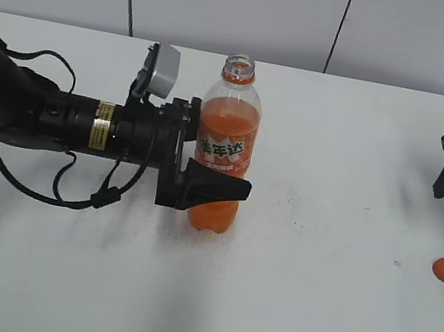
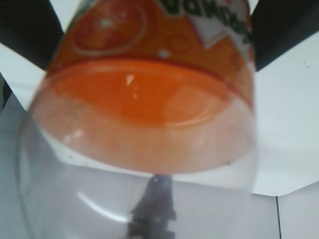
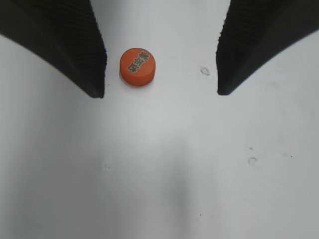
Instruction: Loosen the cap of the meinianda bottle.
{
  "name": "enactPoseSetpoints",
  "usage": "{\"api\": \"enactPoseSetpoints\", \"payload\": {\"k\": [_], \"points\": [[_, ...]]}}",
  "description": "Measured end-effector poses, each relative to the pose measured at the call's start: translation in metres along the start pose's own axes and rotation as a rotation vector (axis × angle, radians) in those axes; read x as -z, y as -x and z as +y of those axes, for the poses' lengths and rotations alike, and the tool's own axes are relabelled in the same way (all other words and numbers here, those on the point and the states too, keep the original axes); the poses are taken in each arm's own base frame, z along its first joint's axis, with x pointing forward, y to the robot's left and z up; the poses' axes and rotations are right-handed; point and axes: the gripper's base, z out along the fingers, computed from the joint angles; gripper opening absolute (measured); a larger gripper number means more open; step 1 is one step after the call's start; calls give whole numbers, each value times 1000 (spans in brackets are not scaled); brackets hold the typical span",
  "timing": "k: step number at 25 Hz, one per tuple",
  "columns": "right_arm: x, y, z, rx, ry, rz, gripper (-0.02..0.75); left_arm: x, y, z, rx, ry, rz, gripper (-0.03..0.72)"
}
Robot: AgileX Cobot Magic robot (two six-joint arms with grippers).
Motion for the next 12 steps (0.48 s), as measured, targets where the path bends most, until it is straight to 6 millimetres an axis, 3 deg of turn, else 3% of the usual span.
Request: {"api": "enactPoseSetpoints", "payload": {"k": [6, 12], "points": [[1, 0, 1, -6, 12, 12, 515, 2, 8, -5, -33, -27, 11, 655], [1, -4, 2, -8, 22, 52, 515, 10, 47, -12, -119, -7, -42, 639]]}}
